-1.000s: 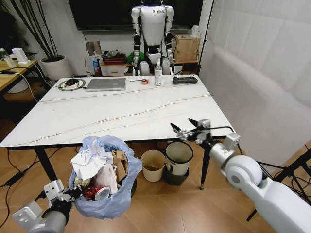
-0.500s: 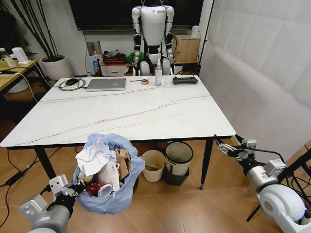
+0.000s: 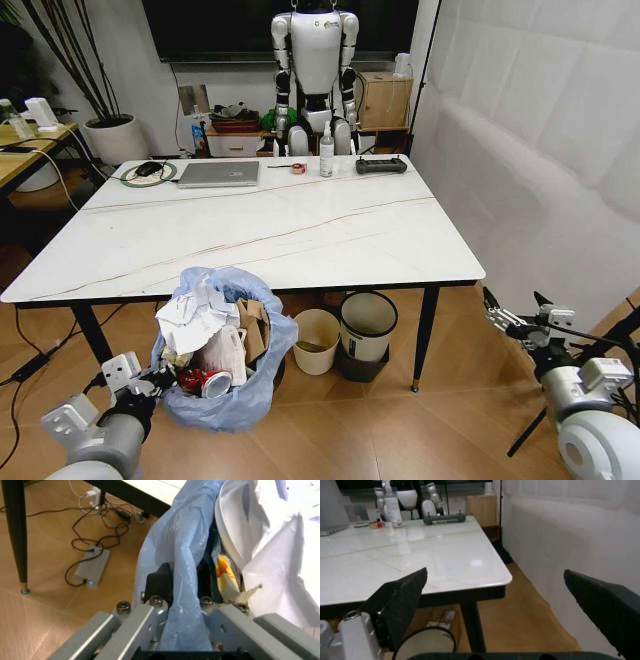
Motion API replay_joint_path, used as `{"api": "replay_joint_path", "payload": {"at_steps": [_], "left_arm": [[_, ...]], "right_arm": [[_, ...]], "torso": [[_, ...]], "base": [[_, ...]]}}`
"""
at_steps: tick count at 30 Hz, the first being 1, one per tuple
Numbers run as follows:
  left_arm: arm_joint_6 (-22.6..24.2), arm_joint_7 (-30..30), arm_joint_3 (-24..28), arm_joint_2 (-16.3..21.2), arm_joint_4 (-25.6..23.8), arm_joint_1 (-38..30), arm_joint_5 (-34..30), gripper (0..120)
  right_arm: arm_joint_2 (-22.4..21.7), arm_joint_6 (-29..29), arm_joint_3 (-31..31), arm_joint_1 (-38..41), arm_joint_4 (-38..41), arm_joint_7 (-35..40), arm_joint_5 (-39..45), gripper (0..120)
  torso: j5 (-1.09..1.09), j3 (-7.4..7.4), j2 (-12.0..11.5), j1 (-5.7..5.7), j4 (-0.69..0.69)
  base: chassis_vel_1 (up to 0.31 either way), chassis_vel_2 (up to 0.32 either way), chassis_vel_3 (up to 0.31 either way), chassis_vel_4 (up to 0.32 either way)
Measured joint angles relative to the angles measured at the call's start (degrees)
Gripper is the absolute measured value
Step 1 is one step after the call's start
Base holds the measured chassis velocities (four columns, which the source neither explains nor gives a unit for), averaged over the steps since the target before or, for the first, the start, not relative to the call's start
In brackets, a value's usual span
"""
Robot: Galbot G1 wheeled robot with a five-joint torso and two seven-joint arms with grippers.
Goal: Pick up the trash bin and place the trash from the table into it.
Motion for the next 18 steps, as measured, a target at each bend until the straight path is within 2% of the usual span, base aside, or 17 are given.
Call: {"api": "replay_joint_path", "payload": {"at_steps": [4, 18], "left_arm": [[-0.4, 1.0, 0.3, -0.2, 0.5, 0.1, 1.2, 1], [-2.7, 3.9, 0.9, -0.7, 2.9, 1.7, 5.5, 1]], "right_arm": [[1.2, 0.8, 0.3, -1.1, -0.7, -1.5, -0.1, 100], [1.2, 0.5, 0.2, -1.0, -0.8, -1.9, 0.0, 100]], "torso": [[-0.01, 0.00, 0.0, 0.00, -0.01], [-0.01, 0.00, 0.0, 0.01, 0.00]], "base": [[0.000, 0.000, 0.000, 0.000], [0.000, 0.000, 0.000, 0.000]]}}
